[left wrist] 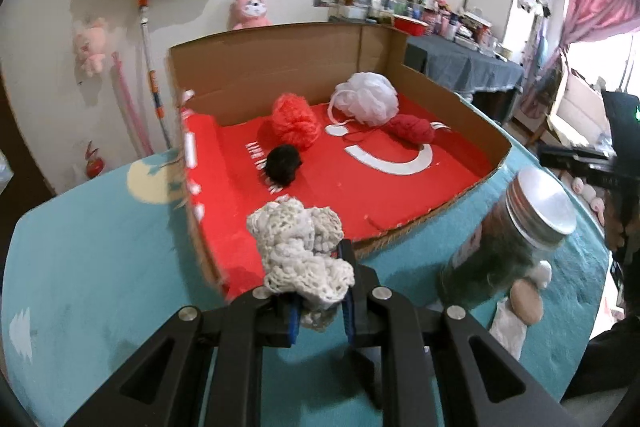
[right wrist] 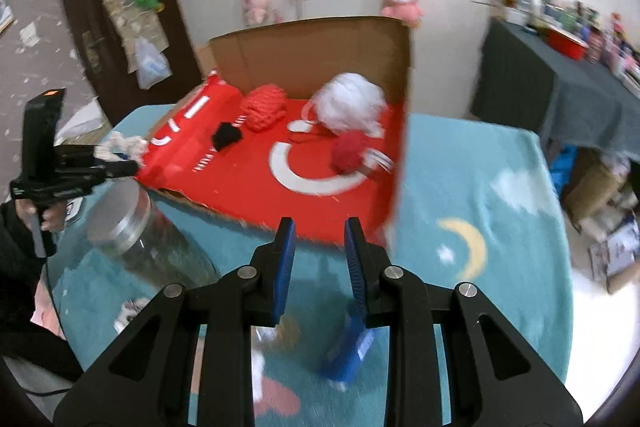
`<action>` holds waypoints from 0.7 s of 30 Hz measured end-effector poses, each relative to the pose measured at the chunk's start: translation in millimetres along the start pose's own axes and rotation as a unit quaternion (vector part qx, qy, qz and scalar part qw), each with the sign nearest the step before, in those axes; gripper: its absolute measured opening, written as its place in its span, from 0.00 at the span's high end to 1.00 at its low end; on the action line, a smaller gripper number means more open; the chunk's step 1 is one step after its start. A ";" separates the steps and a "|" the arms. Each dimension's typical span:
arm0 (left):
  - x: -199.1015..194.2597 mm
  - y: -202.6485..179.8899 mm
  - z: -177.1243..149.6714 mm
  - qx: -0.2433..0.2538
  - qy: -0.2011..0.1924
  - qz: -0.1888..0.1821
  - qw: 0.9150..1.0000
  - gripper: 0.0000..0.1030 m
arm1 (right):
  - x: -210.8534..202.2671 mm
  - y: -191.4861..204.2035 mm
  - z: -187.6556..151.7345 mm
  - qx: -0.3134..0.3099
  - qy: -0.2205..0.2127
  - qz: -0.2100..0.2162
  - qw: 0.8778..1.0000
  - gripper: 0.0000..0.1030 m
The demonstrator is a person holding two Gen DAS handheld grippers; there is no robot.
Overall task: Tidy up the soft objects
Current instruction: 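Lift the scrunchie and blue roll above the table with both tools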
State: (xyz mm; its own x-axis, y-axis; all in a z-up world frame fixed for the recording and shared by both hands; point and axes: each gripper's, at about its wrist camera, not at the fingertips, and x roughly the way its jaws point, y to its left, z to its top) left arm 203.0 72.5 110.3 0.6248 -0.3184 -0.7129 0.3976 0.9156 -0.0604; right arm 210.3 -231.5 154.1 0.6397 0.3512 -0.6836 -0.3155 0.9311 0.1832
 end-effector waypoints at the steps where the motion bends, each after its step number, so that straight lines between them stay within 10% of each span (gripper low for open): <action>1: -5.9 1.3 -5.8 -0.005 -0.003 0.003 1.000 0.84 | -1.9 -3.5 -6.1 0.011 0.004 -0.004 1.000 0.76; 10: -33.9 -1.9 -58.5 -0.047 -0.006 0.013 0.999 0.83 | 8.7 -36.9 -55.9 0.095 0.053 -0.026 0.994 0.69; 13: -36.1 -3.0 -70.9 -0.065 -0.005 0.008 0.998 0.83 | 9.4 -32.2 -59.6 0.093 0.041 -0.028 0.994 0.27; 21: -35.7 -6.8 -91.4 -0.090 0.001 -0.006 0.996 0.83 | 30.5 -17.9 -62.0 0.047 0.056 -0.077 0.994 0.28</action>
State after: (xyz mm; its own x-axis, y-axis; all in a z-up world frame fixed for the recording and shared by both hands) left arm 116.6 100.1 72.3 0.6193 -0.3287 -0.7131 0.2770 0.9412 -0.1932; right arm 192.0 -243.5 86.1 0.5909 0.1965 -0.7825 -0.1496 0.9798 0.1330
